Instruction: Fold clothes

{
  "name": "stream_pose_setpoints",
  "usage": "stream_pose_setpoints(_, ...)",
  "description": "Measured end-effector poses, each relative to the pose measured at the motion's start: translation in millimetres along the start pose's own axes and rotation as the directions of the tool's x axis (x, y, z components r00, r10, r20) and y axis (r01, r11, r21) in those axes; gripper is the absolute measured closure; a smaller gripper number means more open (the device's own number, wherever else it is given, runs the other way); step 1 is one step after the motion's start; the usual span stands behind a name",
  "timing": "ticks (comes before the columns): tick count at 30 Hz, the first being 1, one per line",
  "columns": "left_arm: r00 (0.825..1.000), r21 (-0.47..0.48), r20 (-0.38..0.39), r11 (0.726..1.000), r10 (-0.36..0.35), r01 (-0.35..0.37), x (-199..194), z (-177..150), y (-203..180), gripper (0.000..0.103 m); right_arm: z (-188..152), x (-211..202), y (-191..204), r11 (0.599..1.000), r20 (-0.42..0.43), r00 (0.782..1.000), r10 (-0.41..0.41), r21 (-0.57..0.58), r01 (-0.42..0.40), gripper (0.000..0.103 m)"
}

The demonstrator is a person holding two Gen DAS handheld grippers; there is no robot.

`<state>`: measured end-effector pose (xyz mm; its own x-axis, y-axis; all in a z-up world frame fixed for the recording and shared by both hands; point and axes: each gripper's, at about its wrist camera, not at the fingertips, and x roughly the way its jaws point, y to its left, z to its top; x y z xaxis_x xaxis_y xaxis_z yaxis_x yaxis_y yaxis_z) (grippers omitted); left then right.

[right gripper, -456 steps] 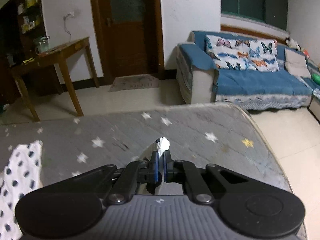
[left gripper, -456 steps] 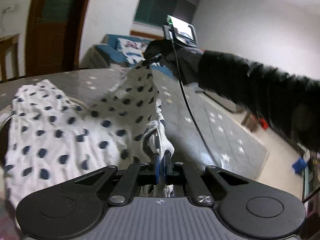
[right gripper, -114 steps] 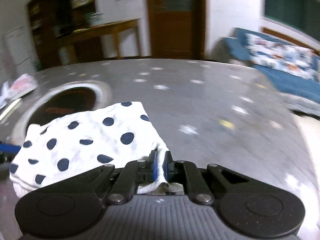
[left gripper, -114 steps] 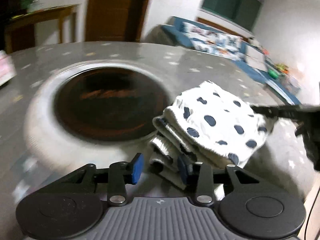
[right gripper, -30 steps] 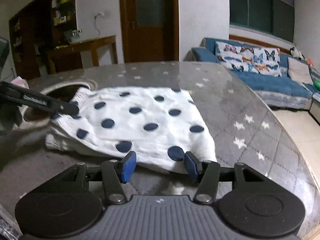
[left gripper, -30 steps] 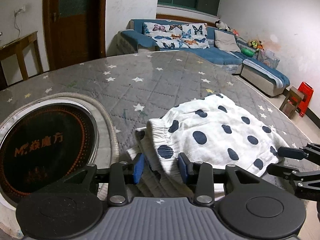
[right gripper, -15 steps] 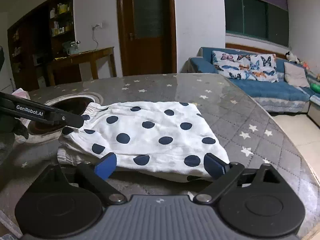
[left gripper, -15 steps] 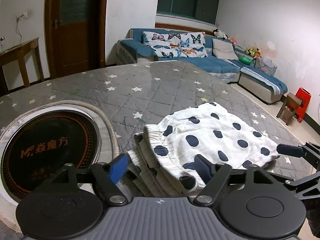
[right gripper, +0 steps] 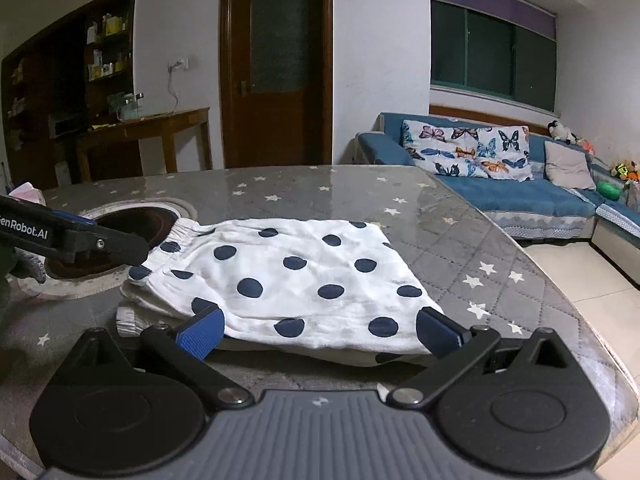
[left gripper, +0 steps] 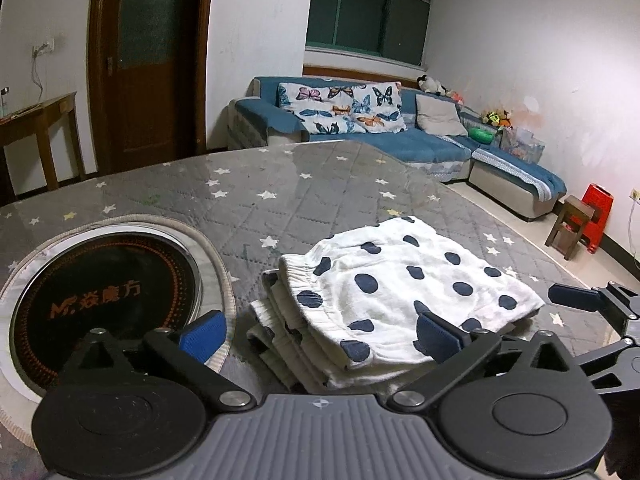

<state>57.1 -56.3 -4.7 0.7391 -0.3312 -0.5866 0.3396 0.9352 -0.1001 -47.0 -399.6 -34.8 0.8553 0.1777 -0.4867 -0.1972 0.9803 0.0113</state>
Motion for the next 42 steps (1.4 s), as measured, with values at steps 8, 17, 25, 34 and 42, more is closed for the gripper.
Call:
stream_pose_setpoints(8,1.0,0.003,0.008,1.0,-0.005,0.005,-11,-5,-3,0.0,-3,-8,5,0.998,0.033,0.999,0.019,0.055,-0.021,0.0)
stream_pose_setpoints(17,1.0,0.002,0.012,1.0,0.003,-0.003,-17,-9,-5,0.0,-6,-12,15,0.998,0.03,0.999,0.042,0.038,-0.043,0.0)
stream_pose_setpoints(25,1.0,-0.04,-0.005,0.999,0.027,-0.027,-10,-5,10,0.0,-3,-4,37,0.99,-0.006,0.994,0.107,-0.092,-0.107,0.001)
stream_pose_setpoints(34,0.999,-0.148,-0.027,0.988,0.04,-0.043,0,7,34,0.001,3,19,91,0.875,-0.097,0.97,0.223,-0.418,-0.243,0.015)
stream_pose_setpoints(42,0.998,-0.263,-0.063,0.965,-0.013,-0.004,11,11,53,0.001,-8,46,133,0.687,-0.164,0.963,0.212,-0.676,-0.266,0.039)
